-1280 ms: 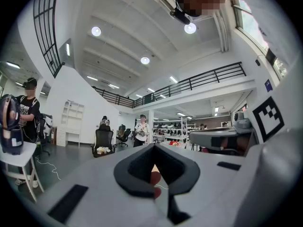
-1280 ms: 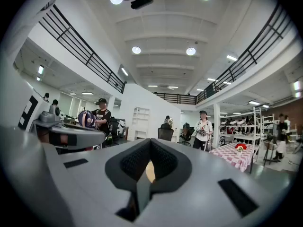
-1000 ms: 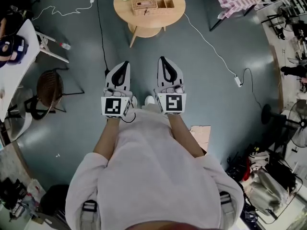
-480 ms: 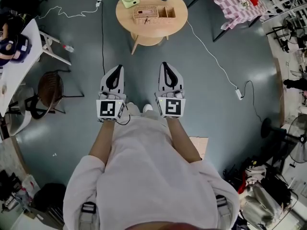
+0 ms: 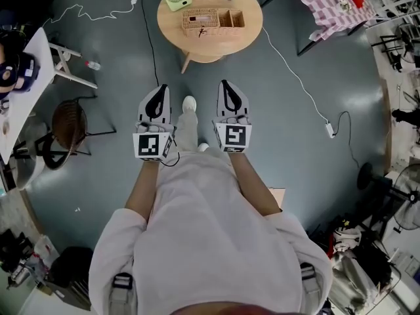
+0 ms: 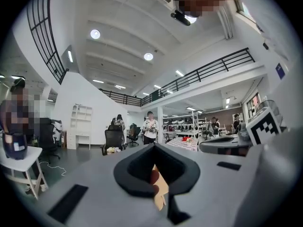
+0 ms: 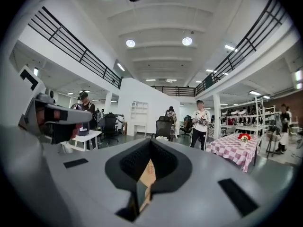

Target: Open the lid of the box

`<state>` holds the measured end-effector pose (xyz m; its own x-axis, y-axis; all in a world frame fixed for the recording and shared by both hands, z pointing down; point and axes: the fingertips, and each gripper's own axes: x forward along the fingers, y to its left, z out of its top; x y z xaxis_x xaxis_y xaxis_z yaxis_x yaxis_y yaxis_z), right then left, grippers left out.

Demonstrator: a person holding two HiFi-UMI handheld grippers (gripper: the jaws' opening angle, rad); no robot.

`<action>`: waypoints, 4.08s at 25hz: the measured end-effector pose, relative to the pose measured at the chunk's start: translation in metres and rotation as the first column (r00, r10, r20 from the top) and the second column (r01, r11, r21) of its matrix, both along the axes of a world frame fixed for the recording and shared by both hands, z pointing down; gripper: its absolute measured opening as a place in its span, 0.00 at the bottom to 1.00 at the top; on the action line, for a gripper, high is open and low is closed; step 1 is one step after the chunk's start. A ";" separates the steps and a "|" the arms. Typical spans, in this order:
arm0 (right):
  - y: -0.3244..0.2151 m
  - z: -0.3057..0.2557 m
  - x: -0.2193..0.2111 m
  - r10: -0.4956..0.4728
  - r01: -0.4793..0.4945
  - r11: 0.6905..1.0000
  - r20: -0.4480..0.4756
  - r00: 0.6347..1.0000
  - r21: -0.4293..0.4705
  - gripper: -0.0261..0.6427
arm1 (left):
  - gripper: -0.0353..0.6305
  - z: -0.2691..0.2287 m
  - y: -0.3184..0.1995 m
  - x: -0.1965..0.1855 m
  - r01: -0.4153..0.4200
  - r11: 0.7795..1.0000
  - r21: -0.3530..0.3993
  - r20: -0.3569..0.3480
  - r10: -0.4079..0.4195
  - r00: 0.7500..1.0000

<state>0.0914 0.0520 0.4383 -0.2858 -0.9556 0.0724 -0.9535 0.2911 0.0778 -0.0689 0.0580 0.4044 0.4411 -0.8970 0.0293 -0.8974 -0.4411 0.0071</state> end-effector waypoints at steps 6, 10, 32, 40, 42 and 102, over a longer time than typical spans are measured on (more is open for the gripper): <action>-0.089 0.021 -0.009 -0.007 0.006 0.999 -0.042 0.999 -0.041 0.03 | 0.05 0.008 -0.093 0.000 -0.033 0.999 -0.003 -0.036 0.033 0.999; -0.148 0.050 -0.016 0.000 -0.003 0.997 -0.040 0.999 -0.078 0.18 | 0.05 0.011 -0.151 -0.001 -0.064 0.998 -0.004 -0.049 0.064 0.997; -0.327 0.327 -0.032 0.084 -0.094 0.943 -0.044 0.995 -0.320 0.27 | 0.05 0.110 -0.284 -0.012 -0.064 0.998 -0.016 -0.099 0.062 0.993; -0.325 0.328 -0.043 0.056 -0.075 0.954 -0.071 0.996 -0.291 0.06 | 0.05 0.116 -0.294 -0.012 -0.054 0.998 -0.028 -0.086 0.051 0.995; -0.325 0.322 -0.046 0.036 -0.054 0.952 -0.065 0.997 -0.301 0.05 | 0.05 0.116 -0.294 -0.015 -0.047 0.998 -0.044 -0.078 0.044 0.996; -0.273 0.008 -0.038 -0.044 0.048 0.996 0.056 0.997 -0.071 0.06 | 0.05 -0.025 -0.260 -0.021 -0.043 0.997 0.069 -0.126 0.052 0.991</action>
